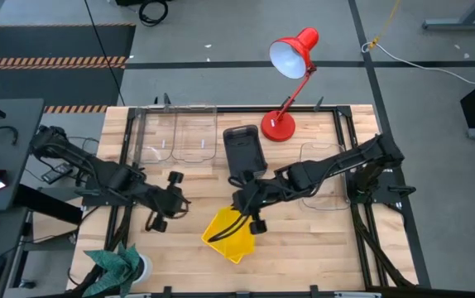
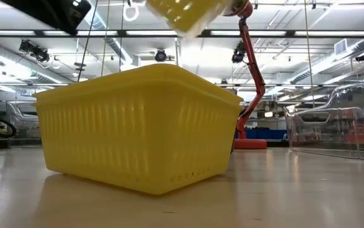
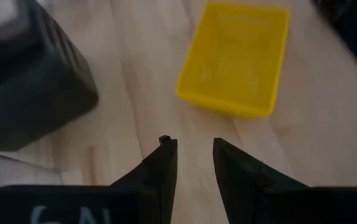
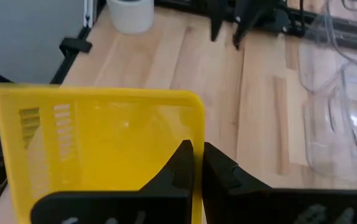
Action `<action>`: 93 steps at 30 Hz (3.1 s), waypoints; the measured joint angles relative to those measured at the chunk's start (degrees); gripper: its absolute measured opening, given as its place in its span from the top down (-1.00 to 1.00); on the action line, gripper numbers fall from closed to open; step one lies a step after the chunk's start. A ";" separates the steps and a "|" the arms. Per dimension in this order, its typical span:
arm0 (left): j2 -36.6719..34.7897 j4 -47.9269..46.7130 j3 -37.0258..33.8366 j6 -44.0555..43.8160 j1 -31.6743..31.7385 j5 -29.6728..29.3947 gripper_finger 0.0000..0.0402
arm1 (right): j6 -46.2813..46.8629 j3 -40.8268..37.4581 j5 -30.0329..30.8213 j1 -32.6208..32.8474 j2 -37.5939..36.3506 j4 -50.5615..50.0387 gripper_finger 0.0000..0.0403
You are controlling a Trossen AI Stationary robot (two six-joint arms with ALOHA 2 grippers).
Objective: Stack baskets by color
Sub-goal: Stack the right yellow bin on the stacked yellow bins, then stack the right transparent bin on the middle transparent bin
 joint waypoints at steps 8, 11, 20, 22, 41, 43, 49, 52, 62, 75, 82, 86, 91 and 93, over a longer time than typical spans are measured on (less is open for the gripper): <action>-9.28 2.57 -0.14 -3.95 0.23 -2.05 0.45 | -7.24 6.47 0.70 -0.32 5.95 -1.98 0.94; -11.25 2.81 -0.19 -4.81 0.28 -2.24 0.45 | -9.73 11.67 0.66 -0.13 9.80 -6.18 0.94; -12.13 2.81 -0.19 -5.45 0.27 -3.75 0.45 | -19.57 26.78 -0.17 0.48 19.75 -21.84 0.93; -12.13 2.67 -0.19 -5.48 0.27 -3.76 0.45 | -22.25 27.47 -0.93 0.68 20.62 -22.82 0.93; -12.11 1.70 -0.17 -7.14 0.25 -3.80 0.45 | -24.80 26.81 -5.61 0.85 21.45 -24.99 0.69; -12.11 1.73 -0.17 -7.16 0.25 -3.80 0.45 | -24.77 26.76 -6.01 0.81 21.48 -25.77 0.63; -12.11 1.79 -0.17 -7.36 0.27 -3.77 0.45 | -23.76 26.76 -9.51 0.15 21.45 -25.60 0.43; -12.09 1.81 -0.17 -7.38 0.27 -3.77 0.45 | -22.47 26.50 -10.24 -0.82 21.45 -25.71 0.36; -12.00 1.83 -0.17 -8.62 0.27 -3.00 0.45 | -19.76 22.26 -10.66 -4.44 21.45 -23.45 0.31; -1.97 -2.60 -0.15 -10.79 4.75 -5.96 0.50 | -2.37 22.28 -2.03 -4.05 16.22 -45.61 0.32; 2.98 -6.20 -0.15 -10.97 9.38 -3.01 0.61 | 5.95 18.30 -1.29 -1.95 12.63 -48.61 0.32; 3.82 -8.13 -0.17 -10.94 9.71 -2.85 0.64 | 11.31 8.92 0.36 0.13 7.26 -47.33 0.32; 3.68 -7.30 -0.15 -9.63 9.71 -3.37 0.65 | 21.35 -4.18 -2.27 1.99 -2.17 -42.33 0.32; 3.65 -7.05 -0.15 -9.43 9.71 -3.40 0.65 | 26.28 -8.58 -2.53 2.66 -5.53 -41.13 0.32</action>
